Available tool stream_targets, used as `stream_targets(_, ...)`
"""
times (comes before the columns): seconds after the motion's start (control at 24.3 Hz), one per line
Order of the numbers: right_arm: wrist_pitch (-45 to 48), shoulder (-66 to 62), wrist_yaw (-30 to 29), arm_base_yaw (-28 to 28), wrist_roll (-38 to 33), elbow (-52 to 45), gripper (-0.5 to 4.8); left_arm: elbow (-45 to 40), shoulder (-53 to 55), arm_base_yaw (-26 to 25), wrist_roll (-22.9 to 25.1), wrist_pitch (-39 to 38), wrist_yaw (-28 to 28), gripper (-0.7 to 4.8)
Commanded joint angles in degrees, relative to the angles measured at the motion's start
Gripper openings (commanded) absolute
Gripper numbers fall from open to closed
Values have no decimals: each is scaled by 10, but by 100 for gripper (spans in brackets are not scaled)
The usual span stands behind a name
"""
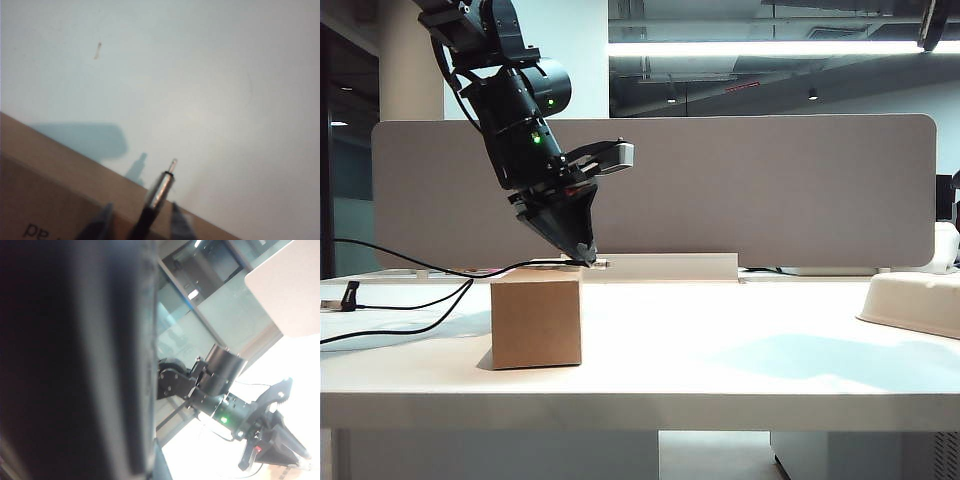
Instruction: Pick up the charging cable and the phone, plug the charging cable into the charging port on the phone, and finally place them back on the table.
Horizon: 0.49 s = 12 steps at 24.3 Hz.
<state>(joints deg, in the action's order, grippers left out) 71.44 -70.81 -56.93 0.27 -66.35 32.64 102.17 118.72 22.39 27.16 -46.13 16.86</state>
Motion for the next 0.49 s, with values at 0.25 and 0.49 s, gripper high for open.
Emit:
stream_targets(0.25, 16, 2, 2, 1, 4, 4, -5, 3, -7, 8, 28, -17, -12, 184)
stream_targets(0.49, 16, 2, 2, 1, 4, 4, -5, 3, -7, 51, 145, -7, -132, 185)
